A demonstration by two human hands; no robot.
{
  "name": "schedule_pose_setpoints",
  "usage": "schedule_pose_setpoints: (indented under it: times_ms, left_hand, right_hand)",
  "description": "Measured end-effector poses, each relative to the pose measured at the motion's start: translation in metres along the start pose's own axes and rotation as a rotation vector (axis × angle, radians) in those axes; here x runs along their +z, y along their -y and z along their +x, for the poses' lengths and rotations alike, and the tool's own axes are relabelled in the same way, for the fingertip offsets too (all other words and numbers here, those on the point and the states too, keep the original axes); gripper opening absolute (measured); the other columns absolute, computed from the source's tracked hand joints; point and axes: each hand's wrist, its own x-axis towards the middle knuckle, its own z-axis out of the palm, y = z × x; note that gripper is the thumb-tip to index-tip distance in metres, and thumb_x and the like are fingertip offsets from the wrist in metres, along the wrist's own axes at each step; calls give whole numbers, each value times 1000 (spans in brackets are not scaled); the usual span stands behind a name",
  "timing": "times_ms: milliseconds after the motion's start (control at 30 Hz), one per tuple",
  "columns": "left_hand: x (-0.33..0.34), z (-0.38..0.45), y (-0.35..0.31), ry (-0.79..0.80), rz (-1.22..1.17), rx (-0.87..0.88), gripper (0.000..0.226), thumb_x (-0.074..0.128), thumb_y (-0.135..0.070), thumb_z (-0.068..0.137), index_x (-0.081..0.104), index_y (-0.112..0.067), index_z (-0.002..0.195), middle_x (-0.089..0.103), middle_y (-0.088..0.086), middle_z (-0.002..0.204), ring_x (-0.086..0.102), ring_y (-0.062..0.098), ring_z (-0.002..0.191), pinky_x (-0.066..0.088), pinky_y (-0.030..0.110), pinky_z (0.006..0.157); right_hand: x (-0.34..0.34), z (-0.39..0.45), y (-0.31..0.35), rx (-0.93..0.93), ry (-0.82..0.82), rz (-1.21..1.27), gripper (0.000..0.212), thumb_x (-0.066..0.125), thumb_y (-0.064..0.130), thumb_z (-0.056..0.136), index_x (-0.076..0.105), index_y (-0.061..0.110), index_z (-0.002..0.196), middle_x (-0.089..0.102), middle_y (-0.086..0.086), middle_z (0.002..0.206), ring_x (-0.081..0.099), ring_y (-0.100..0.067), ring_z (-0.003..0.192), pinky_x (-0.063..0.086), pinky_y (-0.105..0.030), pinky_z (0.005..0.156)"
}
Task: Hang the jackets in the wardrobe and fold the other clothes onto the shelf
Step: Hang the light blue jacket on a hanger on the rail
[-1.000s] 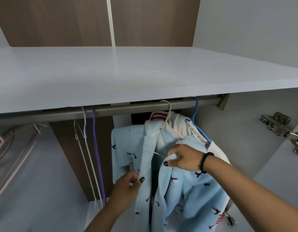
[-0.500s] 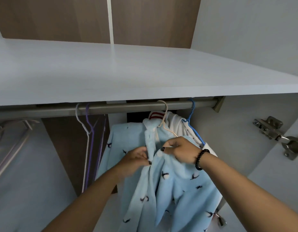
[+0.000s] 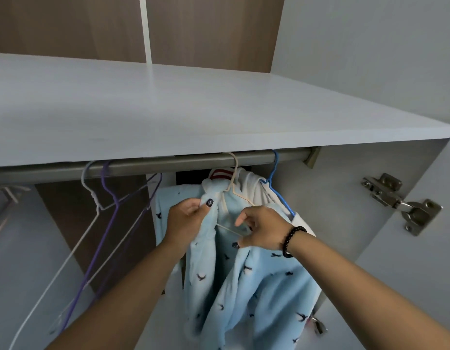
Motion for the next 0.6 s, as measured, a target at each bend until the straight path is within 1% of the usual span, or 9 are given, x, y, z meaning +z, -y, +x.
schedule_pose_setpoints:
  times_ms: [67,133,167,200,267,367,467,533,600]
  left_hand:
    - [-4,-7,7,-16,122,44,32,72,-26,85,61,1,71,54,10,58,47,14,57,42,34,57]
    - [-8,-20,25,-31,193,31,38,72,-29,84,58,3,70,53,11,57,46,16,56,46,42,61]
    - [-10,-29,36,-32,200,9,36,73,-29,83,57,0,68,53,8,55,47,14,54,47,41,60]
    - [-10,-38,46,-30,190,-11,32,74,-28,82,59,-5,66,56,5,53,49,12,51,47,36,58]
    - [-7,-50,63,-27,144,-29,27,77,-21,81,58,-14,63,61,1,54,52,5,47,45,20,53]
    - [-5,-56,81,-18,193,-9,29,78,-18,79,56,-23,61,64,-11,57,58,-1,52,41,7,53]
    - [-14,-59,93,-5,301,-17,32,73,-10,80,56,-30,61,66,-25,65,62,-8,65,42,4,58]
    - [-18,-63,95,-8,340,-29,33,72,-10,81,55,-29,61,64,-22,61,61,-6,62,40,6,58]
    - [-15,-66,88,-1,337,-9,36,73,-11,82,53,-33,61,61,-18,60,60,0,67,41,9,61]
  right_hand:
    - [2,-2,1,-74,61,-265,37,78,17,72,66,14,107,49,8,73,46,-12,72,32,-15,59]
    - [8,-2,0,-125,95,-489,36,69,10,77,66,15,113,60,-1,97,52,-18,95,34,-17,74]
    - [12,-2,0,-147,114,-594,35,63,6,80,67,15,114,61,-5,107,52,-20,104,34,-18,81]
    - [15,-2,0,-168,138,-692,33,57,4,83,68,14,112,61,-8,111,52,-22,107,36,-20,86]
    - [20,-1,-2,-210,179,-801,29,50,2,86,69,10,106,58,-11,109,51,-26,108,42,-29,92]
    - [20,1,-3,-234,82,-706,25,51,6,86,69,9,103,53,-8,108,48,-25,110,46,-33,88]
    - [16,6,-3,-306,-102,-586,24,53,10,85,71,15,101,53,-3,105,45,-22,107,41,-31,88]
    - [12,11,0,-348,-145,-537,20,59,17,84,71,20,100,52,3,105,40,-18,106,31,-28,91]
    - [10,15,5,-323,-84,-459,19,62,25,84,69,24,102,51,9,103,36,-14,106,20,-27,87]
